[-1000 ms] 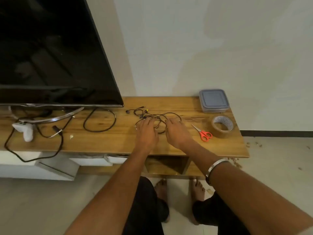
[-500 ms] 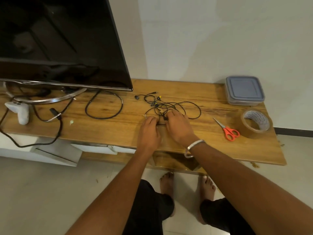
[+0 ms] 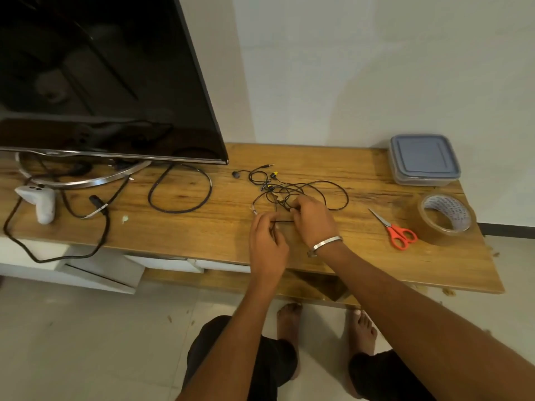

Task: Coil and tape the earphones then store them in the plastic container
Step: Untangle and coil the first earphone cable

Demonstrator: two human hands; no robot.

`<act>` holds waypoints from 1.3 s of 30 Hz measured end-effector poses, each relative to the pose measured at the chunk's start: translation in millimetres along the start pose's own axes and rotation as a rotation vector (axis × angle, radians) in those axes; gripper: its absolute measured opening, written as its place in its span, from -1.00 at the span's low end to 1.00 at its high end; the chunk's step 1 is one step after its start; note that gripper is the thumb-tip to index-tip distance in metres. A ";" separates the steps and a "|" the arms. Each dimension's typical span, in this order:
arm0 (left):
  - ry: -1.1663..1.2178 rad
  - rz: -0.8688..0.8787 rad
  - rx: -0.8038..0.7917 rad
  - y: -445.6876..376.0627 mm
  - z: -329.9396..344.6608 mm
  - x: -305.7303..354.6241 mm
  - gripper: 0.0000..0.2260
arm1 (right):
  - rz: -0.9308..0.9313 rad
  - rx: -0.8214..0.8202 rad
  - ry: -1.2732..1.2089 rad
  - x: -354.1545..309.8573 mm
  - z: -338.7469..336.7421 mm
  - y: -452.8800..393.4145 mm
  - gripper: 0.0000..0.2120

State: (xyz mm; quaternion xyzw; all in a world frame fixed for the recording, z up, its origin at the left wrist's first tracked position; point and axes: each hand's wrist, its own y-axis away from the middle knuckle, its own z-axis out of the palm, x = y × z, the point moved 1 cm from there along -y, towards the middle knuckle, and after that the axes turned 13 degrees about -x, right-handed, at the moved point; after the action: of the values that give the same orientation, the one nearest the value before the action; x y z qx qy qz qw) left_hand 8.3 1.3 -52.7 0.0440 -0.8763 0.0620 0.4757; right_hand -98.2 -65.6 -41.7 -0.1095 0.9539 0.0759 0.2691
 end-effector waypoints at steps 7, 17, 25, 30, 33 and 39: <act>0.166 0.013 0.109 11.6 4.2 15.2 -0.70 | -0.008 0.054 -0.281 11.1 -9.4 9.6 -0.88; 0.413 -0.050 -0.034 6.8 17.7 17.2 -0.71 | 0.052 -0.042 -0.805 18.1 -23.8 13.7 -0.91; 0.236 -0.104 0.042 -0.1 16.2 11.3 -0.71 | -0.045 -0.053 -0.117 26.9 -13.5 12.3 -0.81; 0.186 -0.126 -0.002 0.1 18.5 9.4 -0.72 | -0.006 -0.073 0.176 10.9 2.4 7.2 -0.84; 0.105 -0.115 -0.031 -3.5 19.2 12.7 -0.71 | -0.011 -0.051 0.252 5.1 4.5 8.4 -0.82; -0.111 0.037 -0.103 -21.4 18.5 14.0 -0.68 | -0.115 -0.073 0.174 8.3 -13.7 15.7 -0.82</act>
State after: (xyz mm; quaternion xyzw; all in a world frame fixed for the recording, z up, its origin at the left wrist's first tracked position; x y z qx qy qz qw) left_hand -11.7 -22.9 -49.5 0.0068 -0.9040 0.0232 0.4268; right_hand -115.8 -54.6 -33.2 -0.1797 0.9624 0.0851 0.1851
